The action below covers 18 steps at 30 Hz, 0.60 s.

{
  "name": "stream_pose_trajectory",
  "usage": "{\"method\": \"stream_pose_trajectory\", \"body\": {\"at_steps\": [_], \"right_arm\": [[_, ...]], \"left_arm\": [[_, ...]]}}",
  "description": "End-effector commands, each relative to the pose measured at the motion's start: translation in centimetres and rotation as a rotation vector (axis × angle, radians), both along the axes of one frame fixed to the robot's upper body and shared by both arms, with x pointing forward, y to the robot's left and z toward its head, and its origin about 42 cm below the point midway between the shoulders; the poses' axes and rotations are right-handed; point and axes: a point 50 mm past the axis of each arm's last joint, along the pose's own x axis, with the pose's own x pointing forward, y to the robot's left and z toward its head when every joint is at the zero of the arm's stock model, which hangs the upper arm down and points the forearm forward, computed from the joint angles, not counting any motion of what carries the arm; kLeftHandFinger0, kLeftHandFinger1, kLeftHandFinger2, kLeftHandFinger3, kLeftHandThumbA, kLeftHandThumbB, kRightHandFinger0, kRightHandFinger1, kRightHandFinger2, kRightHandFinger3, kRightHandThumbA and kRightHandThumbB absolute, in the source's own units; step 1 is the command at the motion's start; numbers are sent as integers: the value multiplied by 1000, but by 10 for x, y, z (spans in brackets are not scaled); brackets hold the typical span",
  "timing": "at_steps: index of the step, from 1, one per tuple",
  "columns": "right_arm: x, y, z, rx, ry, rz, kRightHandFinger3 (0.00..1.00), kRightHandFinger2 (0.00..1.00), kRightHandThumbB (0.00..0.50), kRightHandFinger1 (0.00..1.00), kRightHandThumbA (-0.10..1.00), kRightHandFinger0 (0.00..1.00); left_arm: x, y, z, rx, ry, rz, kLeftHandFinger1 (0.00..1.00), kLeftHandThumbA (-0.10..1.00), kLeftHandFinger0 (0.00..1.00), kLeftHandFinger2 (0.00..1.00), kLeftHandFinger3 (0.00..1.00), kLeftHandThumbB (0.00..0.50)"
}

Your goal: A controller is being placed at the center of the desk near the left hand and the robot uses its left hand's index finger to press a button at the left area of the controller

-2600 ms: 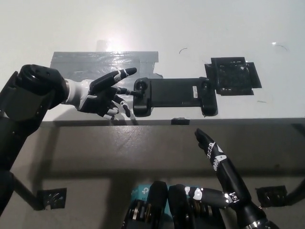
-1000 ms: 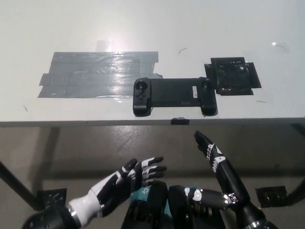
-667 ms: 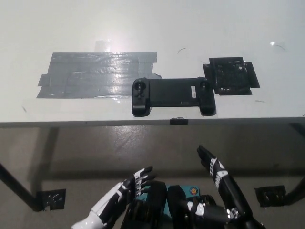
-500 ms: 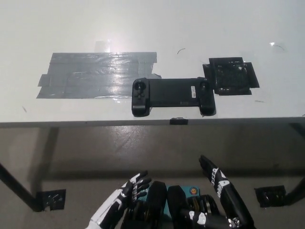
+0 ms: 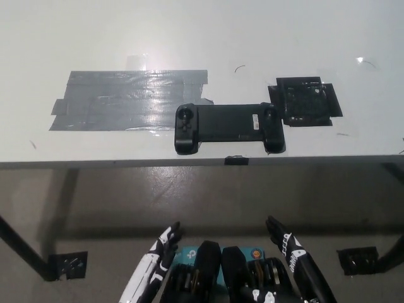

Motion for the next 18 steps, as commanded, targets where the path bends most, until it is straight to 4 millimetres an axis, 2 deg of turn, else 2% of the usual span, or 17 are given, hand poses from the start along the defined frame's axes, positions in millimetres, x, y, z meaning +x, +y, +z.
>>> {"method": "stream_pose_trajectory", "body": {"at_steps": [1,12,18], "right_arm": [[1,4,19,52,-151,-31,1000,1000,234,1000,1000,1000],[0,7,19,56,-156,-31,1000,1000,232,1000,1000,1000],[0,6,19,58,-157,-32,1000,1000,233,1000,1000,1000]], "left_arm": [[-4,-5,20,27,-328,118,1000,1000,1000,1000,1000,243],[-8,-7,14,50,-342,106,1000,1000,1000,1000,1000,221],[-9,-9,11,52,-342,94,1000,1000,1000,1000,1000,188]]}}
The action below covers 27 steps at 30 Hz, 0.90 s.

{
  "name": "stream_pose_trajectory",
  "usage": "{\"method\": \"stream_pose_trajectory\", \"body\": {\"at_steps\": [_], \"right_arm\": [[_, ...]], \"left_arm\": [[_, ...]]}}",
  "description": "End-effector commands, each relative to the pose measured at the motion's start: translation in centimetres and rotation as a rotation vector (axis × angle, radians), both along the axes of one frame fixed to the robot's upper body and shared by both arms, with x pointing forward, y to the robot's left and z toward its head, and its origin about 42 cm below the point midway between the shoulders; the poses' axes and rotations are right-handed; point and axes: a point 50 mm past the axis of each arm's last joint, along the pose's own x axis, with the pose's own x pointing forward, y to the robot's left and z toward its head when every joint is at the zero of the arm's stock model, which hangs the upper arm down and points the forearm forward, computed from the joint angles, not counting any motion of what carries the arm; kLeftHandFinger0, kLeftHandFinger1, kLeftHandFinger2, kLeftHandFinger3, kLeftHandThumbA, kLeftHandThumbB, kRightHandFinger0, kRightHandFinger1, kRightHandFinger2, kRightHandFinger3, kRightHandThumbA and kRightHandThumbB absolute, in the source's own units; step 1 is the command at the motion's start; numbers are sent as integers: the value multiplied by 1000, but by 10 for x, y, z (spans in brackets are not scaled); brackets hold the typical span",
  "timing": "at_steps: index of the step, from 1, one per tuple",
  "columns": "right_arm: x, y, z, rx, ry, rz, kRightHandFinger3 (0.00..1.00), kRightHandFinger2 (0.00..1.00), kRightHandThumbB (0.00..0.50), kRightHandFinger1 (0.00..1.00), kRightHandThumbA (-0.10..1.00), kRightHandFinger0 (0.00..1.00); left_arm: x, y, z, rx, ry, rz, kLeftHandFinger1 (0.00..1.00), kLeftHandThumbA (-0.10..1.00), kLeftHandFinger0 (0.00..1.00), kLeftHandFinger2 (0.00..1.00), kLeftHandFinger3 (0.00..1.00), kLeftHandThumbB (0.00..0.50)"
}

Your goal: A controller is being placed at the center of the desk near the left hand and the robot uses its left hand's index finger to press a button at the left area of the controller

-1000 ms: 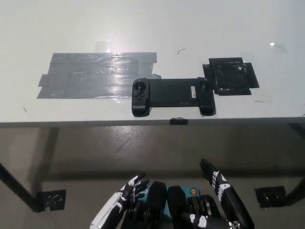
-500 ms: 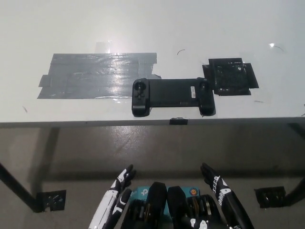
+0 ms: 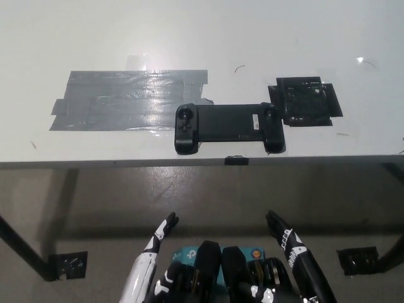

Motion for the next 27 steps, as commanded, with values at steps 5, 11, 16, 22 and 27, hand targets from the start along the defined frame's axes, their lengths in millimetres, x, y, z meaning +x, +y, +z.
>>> {"method": "stream_pose_trajectory", "body": {"at_steps": [5,11,16,22,27], "right_arm": [[0,2,13,27,-94,-18,1000,1000,234,1000,1000,1000],[1,4,12,37,-93,-13,1000,1000,235,1000,1000,1000],[2,7,12,32,-84,-1,1000,1000,239,1000,1000,1000],[5,9,15,38,-93,5,1000,1000,238,1000,1000,1000],[9,11,17,28,-93,5,1000,1000,249,1000,1000,1000]], "left_arm": [[-2,2,4,-18,-99,24,1000,1000,1000,1000,1000,189],[-3,4,3,-8,-104,21,1000,1000,1000,1000,1000,172],[-4,7,3,-5,-95,9,1000,1000,1000,1000,1000,150],[-2,8,1,-9,-61,-29,1000,1000,1000,1000,1000,167],[0,8,-2,10,14,-60,1000,1000,1000,1000,1000,170]]}}
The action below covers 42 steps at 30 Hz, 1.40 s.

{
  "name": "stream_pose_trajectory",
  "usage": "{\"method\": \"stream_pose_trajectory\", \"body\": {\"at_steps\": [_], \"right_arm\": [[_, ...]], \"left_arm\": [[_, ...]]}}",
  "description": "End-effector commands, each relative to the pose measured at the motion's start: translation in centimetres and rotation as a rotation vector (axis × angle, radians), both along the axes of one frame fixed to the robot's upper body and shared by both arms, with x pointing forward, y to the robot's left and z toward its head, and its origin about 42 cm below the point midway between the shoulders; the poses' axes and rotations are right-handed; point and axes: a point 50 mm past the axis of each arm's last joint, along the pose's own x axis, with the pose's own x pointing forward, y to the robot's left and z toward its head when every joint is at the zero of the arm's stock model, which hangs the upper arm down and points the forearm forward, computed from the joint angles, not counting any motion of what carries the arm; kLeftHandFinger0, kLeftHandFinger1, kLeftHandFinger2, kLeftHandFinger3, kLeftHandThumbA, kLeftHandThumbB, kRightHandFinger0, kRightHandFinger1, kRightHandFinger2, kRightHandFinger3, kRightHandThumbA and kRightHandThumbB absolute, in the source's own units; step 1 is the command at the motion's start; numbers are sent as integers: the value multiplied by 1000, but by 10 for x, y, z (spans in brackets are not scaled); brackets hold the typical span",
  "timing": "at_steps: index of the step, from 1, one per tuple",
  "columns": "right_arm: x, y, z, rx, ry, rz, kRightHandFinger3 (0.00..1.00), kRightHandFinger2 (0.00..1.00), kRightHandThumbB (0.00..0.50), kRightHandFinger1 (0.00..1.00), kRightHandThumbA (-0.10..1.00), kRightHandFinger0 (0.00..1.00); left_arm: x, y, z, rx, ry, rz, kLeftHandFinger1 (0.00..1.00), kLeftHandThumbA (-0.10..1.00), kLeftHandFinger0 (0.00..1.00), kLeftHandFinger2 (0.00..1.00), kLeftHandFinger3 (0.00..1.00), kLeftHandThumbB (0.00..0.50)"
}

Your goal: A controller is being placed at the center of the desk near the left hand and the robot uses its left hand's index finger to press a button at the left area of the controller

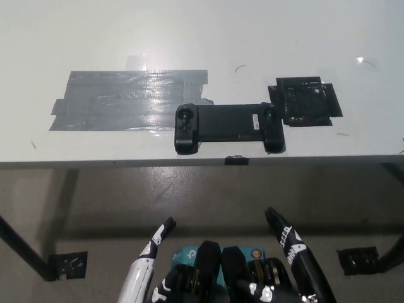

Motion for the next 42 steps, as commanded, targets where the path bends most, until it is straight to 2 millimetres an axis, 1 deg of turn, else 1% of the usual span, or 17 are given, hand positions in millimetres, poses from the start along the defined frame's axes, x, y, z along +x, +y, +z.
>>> {"method": "stream_pose_trajectory", "body": {"at_steps": [1,3,4,6,10,14,17,22,30,33,36,40,42], "right_arm": [[5,6,12,11,-62,3,1000,1000,250,1000,1000,1000],[4,5,11,8,-63,5,1000,1000,246,1000,1000,1000],[5,5,11,9,-64,3,1000,1000,246,1000,1000,1000],[6,5,12,13,-67,2,1000,1000,236,1000,1000,1000],[9,4,12,8,-67,7,1000,1000,239,1000,1000,1000],[8,3,10,5,-68,6,1000,1000,245,1000,1000,1000],[9,2,10,10,-67,1,1000,1000,249,1000,1000,1000],[10,3,11,6,-70,6,1000,1000,244,1000,1000,1000],[10,2,12,2,-62,10,1000,1000,252,1000,999,1000],[12,3,12,-1,-60,18,1000,1000,249,1000,1000,1000],[14,3,13,-4,-45,23,1000,1000,236,1000,1000,1000],[13,3,14,-11,-37,27,1000,1000,227,1000,1000,1000],[14,3,14,-9,-37,31,1000,1000,239,1000,999,1000]], "left_arm": [[3,1,3,-8,49,-60,1000,1000,1000,1000,1000,171],[1,0,0,-8,81,-68,1000,1000,1000,1000,1000,144],[1,0,-1,-7,79,-68,1000,1000,1000,1000,1000,143],[3,0,-1,-6,74,-71,1000,1000,1000,1000,1000,146],[5,1,1,6,51,-70,1000,1000,1000,1000,1000,145],[4,-1,1,14,51,-70,1000,1000,1000,1000,1000,175],[6,-1,2,23,46,-73,1000,1000,1000,1000,1000,178],[7,-1,5,27,28,-70,1000,1000,1000,1000,1000,173],[9,-1,7,27,26,-73,1000,1000,1000,1000,1000,168],[10,1,9,30,6,-62,1000,1000,1000,1000,1000,160],[13,1,12,27,-19,-56,1000,1000,1000,1000,1000,162],[13,1,13,15,15,-62,1000,1000,1000,1000,1000,162],[13,1,12,10,28,-63,1000,1000,1000,1000,1000,151]]}}
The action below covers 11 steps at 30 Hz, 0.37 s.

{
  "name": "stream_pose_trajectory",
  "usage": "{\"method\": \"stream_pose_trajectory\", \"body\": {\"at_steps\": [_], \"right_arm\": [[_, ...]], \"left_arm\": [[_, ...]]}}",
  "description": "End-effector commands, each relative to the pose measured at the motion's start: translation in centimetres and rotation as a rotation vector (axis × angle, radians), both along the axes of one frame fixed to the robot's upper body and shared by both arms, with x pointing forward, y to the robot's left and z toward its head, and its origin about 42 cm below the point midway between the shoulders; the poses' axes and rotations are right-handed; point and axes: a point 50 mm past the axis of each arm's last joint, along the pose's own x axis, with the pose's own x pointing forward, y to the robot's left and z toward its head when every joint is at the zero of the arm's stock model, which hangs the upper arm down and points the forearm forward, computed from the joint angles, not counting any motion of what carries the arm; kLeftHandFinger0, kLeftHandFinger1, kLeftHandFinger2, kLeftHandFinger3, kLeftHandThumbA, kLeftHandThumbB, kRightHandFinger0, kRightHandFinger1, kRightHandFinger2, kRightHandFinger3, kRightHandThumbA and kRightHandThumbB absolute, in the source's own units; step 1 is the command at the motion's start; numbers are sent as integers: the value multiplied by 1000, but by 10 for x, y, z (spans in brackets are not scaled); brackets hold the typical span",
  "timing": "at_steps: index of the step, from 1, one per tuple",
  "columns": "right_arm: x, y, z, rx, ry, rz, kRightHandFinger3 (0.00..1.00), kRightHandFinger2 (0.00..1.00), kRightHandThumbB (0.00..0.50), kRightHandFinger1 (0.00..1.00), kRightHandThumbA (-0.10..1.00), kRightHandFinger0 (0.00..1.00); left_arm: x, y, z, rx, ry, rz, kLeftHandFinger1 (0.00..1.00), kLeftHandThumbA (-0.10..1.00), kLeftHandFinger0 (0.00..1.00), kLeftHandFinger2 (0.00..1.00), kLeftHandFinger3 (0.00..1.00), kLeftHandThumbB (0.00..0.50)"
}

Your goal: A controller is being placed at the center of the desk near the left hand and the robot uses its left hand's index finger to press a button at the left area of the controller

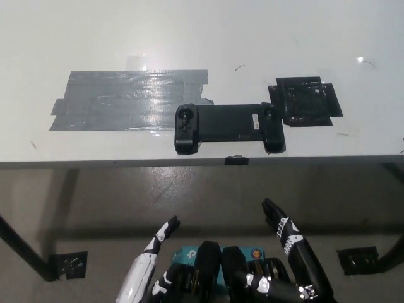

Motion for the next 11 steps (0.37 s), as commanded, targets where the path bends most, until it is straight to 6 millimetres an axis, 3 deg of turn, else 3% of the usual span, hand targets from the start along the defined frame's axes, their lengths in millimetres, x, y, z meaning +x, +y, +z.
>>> {"method": "stream_pose_trajectory", "body": {"at_steps": [1,11], "right_arm": [[4,1,9,-4,-25,22,1000,1000,240,1000,999,1000],[6,3,13,19,-27,85,1000,1000,298,1000,977,1000]], "left_arm": [[3,-3,10,-27,-25,-18,1000,1000,1000,1000,1000,150],[5,-3,10,-62,-2,-14,1000,1000,1000,1000,1000,142]]}}
